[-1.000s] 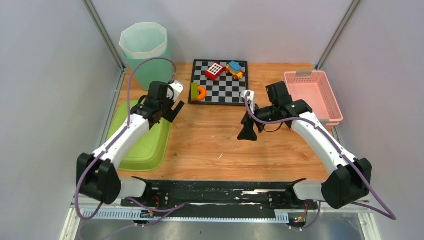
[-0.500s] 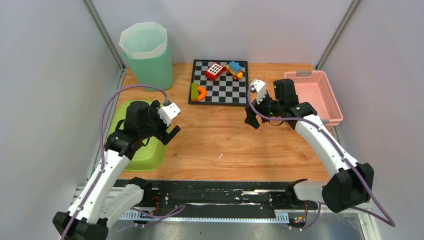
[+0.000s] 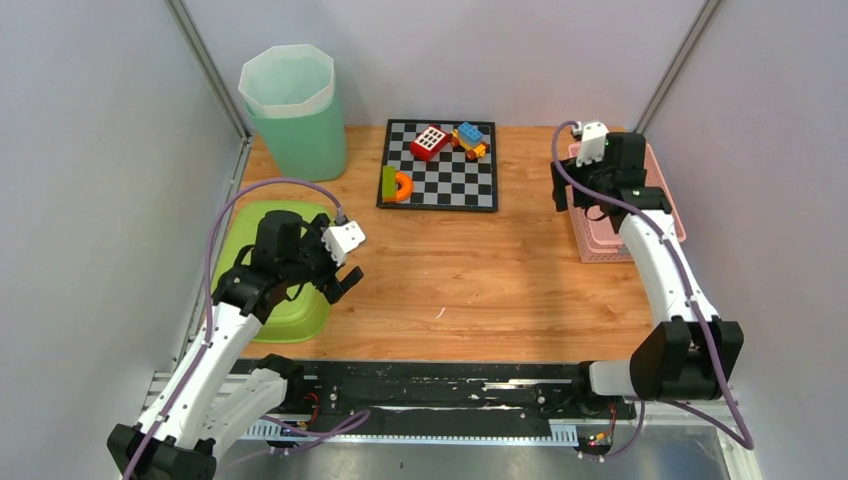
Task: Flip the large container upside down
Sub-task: Move the container to the center of the board, then pick up the container from the container.
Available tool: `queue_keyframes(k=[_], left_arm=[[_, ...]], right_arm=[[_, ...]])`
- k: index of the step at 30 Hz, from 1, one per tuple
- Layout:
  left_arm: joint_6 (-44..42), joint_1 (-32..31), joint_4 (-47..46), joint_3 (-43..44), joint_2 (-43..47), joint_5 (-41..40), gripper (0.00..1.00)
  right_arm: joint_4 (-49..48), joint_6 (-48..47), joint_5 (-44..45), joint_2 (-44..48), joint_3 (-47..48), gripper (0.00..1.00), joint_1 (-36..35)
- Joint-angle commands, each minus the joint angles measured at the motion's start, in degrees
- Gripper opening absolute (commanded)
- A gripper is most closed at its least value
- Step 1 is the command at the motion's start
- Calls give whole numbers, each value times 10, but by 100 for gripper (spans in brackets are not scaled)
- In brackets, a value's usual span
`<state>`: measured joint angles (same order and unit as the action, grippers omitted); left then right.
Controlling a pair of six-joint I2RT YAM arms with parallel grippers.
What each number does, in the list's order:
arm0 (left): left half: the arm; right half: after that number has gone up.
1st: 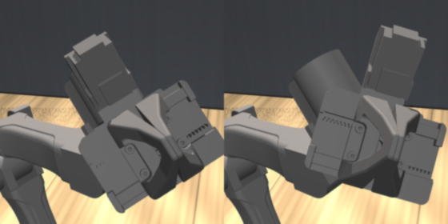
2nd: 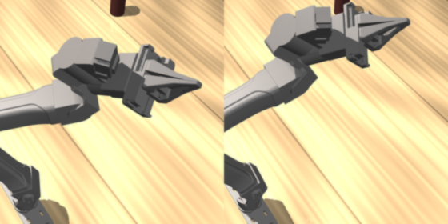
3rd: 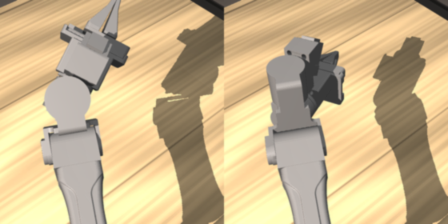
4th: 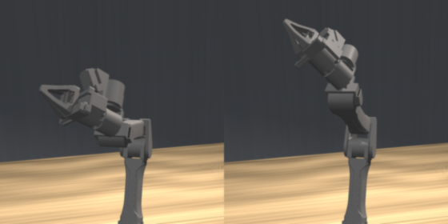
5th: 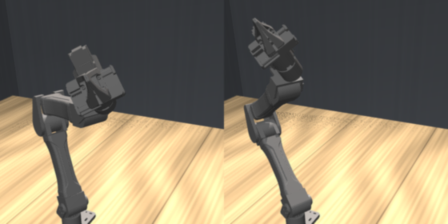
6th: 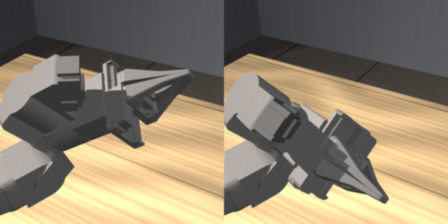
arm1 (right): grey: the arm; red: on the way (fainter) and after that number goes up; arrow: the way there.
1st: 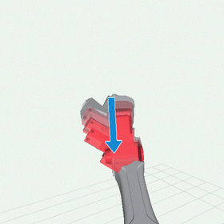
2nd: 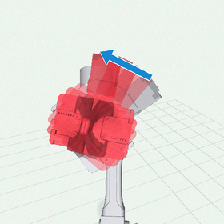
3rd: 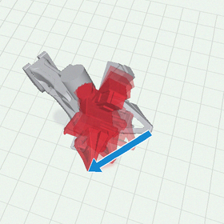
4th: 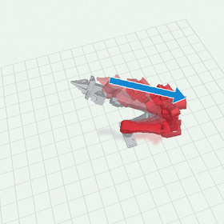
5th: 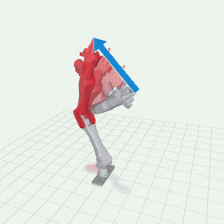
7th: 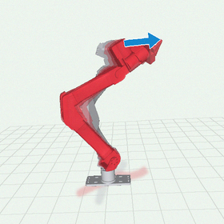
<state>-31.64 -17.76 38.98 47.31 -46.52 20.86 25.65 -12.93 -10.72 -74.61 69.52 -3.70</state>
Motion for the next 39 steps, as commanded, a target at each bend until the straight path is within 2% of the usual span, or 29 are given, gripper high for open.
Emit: queue_keyframes(k=[1,9,17,20,30,39], left_arm=[[-10,3,3,-12,-2,22,100],[-10,3,5,-18,11,28,100],[-12,3,4,-22,9,32,100],[-13,3,5,-23,9,33,100],[-13,3,6,-25,9,37,100],[-15,3,7,-25,10,39,100]], right_arm=[[19,50,1,-48,34,83,62],[14,55,39,-126,61,81,85],[14,51,26,-185,70,69,105],[15,50,20,-204,69,62,110],[14,48,-1,-226,76,30,112],[19,48,-10,-222,75,20,113]])
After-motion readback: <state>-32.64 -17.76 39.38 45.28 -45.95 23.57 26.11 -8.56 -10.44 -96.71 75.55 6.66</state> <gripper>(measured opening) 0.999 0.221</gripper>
